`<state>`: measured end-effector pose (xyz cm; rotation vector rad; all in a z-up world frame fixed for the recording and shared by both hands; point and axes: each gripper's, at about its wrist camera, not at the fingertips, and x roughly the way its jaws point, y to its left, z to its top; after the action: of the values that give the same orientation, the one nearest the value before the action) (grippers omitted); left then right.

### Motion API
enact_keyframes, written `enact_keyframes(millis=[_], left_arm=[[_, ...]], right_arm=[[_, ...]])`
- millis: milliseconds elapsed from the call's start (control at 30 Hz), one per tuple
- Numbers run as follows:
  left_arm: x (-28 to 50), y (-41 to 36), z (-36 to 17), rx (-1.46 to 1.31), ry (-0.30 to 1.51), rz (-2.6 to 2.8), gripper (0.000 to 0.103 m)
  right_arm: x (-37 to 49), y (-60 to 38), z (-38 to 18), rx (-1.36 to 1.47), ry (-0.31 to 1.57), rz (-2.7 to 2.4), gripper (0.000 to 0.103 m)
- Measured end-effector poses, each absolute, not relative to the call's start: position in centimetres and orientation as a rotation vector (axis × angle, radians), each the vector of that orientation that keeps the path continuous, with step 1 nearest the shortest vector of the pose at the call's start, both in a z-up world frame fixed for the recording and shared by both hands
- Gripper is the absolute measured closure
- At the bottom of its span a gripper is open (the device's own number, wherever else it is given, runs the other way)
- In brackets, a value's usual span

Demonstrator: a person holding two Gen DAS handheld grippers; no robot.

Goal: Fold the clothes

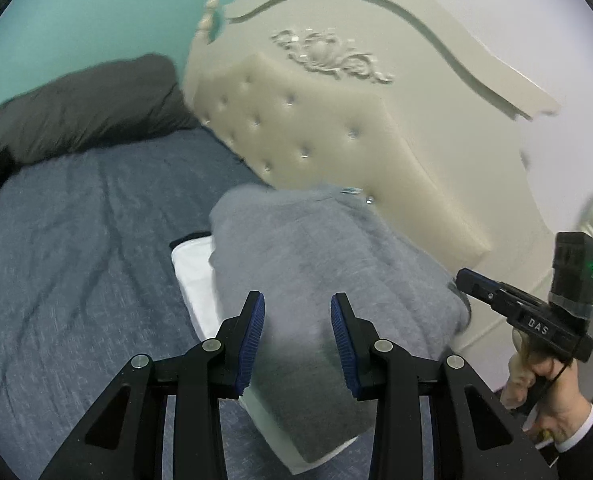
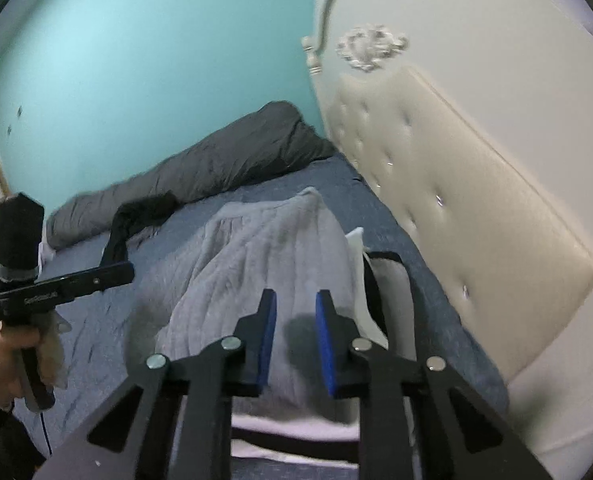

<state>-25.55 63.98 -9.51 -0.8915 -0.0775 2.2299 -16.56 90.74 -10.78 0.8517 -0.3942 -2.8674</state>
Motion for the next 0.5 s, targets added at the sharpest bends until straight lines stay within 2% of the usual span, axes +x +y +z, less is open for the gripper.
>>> enact_keyframes(millis=[33,100,167,333,500], left_arm=[[-25.2,63.9,-9.2,-0.876,-0.058,2.242,0.066],[-24.8,64.4,-8.8,-0.857,-0.03,2.22,0.065],[-24.6,65.4,-8.7,-0.864,0.003,2.175,0.065],[-24.7,68.7,-10.1,-0.9,0.106,2.13,0.065],[-25.3,70.6,-11.7,-0.95,0.128,2.109,0.065]], right_arm=[[-15.8,91.1,-11.0,0.823,-0.432,-2.872,0.083],[-14.6,91.3,-11.8,0.832,-0.438,-2.924,0.076],[-13.6,91.3,-12.6,0.858,-0.415,-2.963,0.058],[-12.4,91.8,-15.1,0.956,-0.432,-2.97,0.055],[-13.4,90.7,-15.9,0.97,-0.249,-2.979,0.055]])
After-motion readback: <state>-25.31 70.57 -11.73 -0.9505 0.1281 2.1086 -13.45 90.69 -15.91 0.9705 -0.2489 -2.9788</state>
